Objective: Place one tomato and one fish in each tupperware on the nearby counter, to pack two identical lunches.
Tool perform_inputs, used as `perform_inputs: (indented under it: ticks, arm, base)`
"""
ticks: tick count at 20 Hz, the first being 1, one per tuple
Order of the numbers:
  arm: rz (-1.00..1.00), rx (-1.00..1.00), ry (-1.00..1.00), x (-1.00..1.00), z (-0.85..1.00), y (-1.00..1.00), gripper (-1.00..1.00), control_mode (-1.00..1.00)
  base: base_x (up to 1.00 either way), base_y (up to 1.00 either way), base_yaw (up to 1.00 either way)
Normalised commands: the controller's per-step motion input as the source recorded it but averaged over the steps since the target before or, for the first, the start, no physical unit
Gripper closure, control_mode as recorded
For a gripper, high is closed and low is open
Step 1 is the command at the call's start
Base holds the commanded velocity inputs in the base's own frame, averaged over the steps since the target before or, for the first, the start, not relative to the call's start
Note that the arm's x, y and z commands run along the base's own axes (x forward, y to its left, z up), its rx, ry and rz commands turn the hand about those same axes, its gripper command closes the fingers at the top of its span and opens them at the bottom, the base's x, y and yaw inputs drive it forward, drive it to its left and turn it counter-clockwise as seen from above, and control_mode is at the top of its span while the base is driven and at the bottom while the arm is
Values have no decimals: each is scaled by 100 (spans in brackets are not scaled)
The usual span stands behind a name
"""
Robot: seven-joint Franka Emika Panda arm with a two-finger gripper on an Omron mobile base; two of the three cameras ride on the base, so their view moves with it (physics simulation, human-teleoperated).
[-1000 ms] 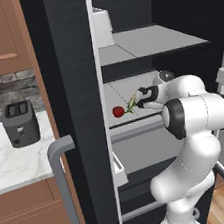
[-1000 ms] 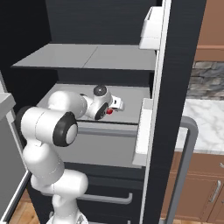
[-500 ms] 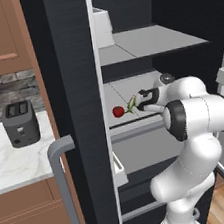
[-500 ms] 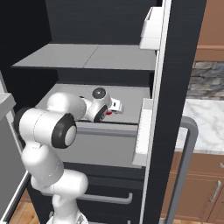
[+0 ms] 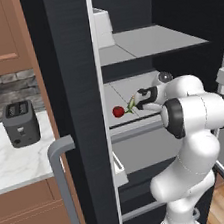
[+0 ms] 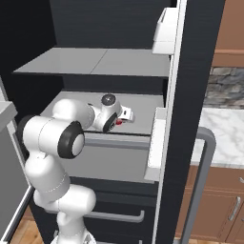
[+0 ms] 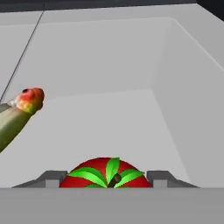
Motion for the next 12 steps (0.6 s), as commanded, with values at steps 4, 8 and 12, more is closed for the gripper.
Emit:
perform_inputs:
  ticks: [4, 8, 12]
  arm:
    - [0, 0, -3, -36, -64, -2, 100, -100]
    - [0, 3, -26, -71, 9, -1, 100, -100]
    - [0, 0, -12, -93, 71, 0, 100, -100]
  base:
    - [0, 0, 0]
    - [0, 0, 0]
    - [0, 0, 0]
